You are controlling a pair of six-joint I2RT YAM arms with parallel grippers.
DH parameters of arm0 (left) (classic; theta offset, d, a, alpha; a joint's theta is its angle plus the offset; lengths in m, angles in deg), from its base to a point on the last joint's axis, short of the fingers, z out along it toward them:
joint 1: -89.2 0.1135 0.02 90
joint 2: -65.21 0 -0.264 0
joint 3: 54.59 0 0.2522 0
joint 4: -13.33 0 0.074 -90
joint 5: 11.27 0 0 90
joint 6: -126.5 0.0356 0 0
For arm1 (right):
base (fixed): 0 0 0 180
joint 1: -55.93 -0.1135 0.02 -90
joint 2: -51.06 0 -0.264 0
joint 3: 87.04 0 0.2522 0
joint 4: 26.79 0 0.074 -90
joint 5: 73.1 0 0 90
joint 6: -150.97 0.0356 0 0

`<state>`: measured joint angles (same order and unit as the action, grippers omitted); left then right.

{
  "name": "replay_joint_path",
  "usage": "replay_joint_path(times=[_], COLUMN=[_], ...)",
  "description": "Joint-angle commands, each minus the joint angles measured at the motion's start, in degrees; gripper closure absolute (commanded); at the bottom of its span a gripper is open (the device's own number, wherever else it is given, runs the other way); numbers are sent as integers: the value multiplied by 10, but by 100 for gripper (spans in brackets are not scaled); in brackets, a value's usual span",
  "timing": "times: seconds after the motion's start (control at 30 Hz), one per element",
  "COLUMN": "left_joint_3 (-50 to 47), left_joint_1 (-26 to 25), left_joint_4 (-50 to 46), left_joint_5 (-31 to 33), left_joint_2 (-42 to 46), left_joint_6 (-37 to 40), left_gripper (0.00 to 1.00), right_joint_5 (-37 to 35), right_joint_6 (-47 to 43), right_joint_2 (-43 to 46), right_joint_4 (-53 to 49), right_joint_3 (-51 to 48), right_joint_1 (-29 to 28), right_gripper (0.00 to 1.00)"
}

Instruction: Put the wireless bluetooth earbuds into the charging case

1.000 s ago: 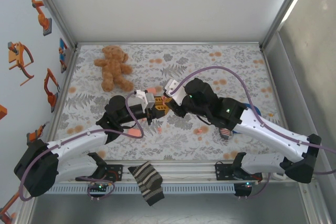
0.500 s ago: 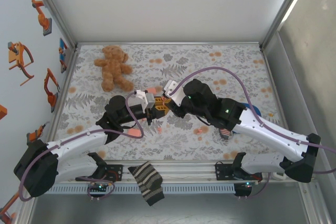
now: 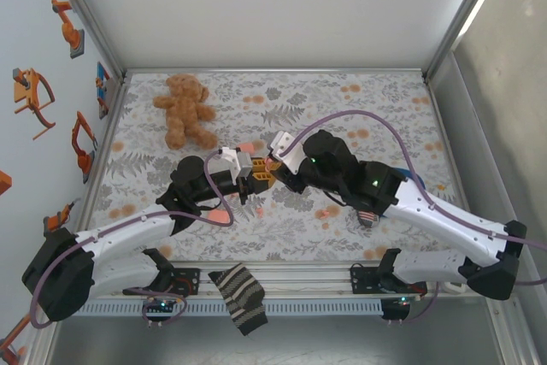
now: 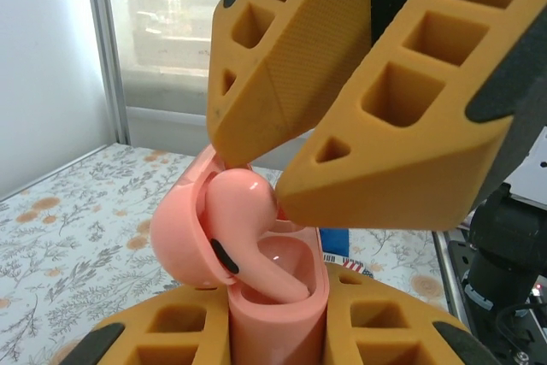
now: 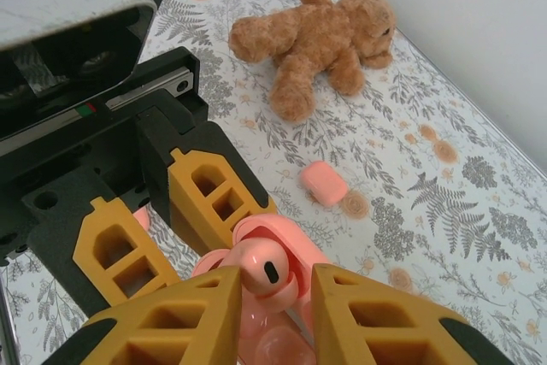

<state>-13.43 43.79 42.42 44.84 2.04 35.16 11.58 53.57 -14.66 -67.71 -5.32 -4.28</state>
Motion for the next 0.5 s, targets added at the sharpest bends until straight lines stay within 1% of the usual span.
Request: replay_joint_path(times=[0.0, 0.23, 0.47], left_joint_3=[11, 11, 13], left_joint_1=[-4, -5, -6], left_joint_4=[22, 14, -22], left_joint_5=[-5, -3, 5], left_joint_2=[10, 14, 30], left_joint_6=[-3, 5, 36], left_gripper=[100, 100, 100], right_joint_5=[-14, -12, -51], right_joint_6=[-3, 8, 50], right_joint_2=[18, 36, 79], right_joint_4=[-5, -2, 11], right_joint_3=[-16, -19, -13], right_joint_1=[-1, -1, 0], right_gripper=[73, 69, 59])
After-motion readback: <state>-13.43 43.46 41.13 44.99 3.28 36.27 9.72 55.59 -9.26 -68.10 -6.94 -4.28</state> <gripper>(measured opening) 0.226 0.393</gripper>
